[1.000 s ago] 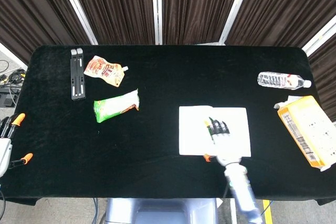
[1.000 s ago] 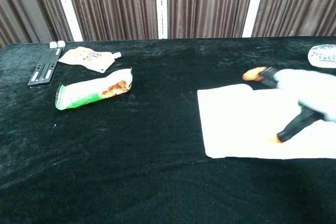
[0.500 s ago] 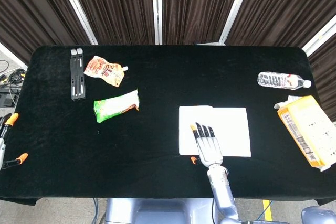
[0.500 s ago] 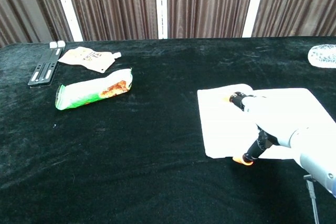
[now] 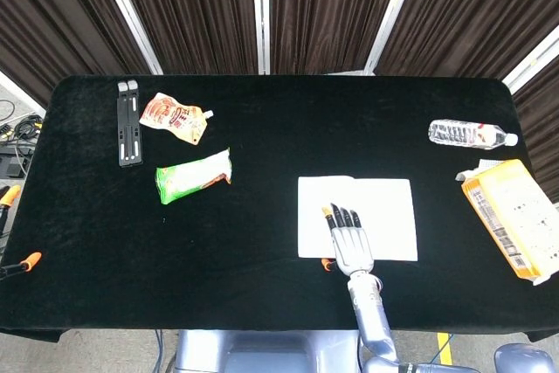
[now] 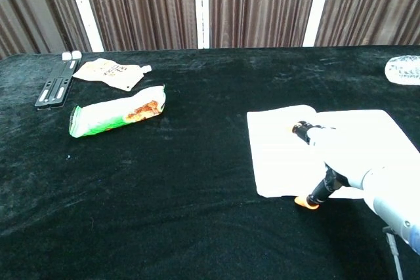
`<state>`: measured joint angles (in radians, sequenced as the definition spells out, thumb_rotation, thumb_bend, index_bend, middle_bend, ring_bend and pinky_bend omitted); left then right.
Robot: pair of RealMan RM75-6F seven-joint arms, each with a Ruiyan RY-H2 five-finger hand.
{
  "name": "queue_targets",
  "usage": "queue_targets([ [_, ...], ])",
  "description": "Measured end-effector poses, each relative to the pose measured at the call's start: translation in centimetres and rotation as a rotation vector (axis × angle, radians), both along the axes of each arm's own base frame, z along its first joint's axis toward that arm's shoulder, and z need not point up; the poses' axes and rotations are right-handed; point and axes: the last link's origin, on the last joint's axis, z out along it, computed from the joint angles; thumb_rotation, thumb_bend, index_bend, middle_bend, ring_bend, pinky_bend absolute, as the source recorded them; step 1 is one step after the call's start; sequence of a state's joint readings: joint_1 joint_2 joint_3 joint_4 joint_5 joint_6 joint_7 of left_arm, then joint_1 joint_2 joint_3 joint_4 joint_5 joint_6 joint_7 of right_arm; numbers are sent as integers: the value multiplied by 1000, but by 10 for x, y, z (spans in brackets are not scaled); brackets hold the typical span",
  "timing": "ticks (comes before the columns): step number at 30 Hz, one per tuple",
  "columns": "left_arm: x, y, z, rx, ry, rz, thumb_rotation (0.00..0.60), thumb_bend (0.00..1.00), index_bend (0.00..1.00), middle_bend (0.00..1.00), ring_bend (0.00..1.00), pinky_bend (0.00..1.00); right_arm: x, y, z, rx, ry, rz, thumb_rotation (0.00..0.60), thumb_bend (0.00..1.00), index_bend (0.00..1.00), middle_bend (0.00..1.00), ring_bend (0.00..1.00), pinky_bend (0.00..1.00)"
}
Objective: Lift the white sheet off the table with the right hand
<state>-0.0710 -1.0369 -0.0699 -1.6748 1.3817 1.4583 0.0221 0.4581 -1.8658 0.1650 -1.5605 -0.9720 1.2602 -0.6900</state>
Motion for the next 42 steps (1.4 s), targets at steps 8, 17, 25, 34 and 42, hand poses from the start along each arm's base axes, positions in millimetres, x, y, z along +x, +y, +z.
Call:
queue_targets([
  [8,0,0,0,-1,-2,-3,600,160,0,0,0,0,-4,-1,-8,-6,17,13,600,102,0,0,0,0],
  [17,2,0,0,8,-13,-13,600,162,0,0,0,0,-1,-5,-5,-163,-28,118,600,419,0,0,0,0],
  [25,3,0,-1,7,-17,-12,600,163,0,0,0,0,0,-5,10,-266,-99,110,600,433,0,0,0,0],
  [34,4,1,-1,19,-23,-16,600,166,0,0,0,0,-14,-15,34,-347,-94,6,600,432,0,0,0,0],
  [42,5,1,-3,14,-19,-15,600,170,0,0,0,0,-33,-18,66,-431,-59,-27,600,409,0,0,0,0],
])
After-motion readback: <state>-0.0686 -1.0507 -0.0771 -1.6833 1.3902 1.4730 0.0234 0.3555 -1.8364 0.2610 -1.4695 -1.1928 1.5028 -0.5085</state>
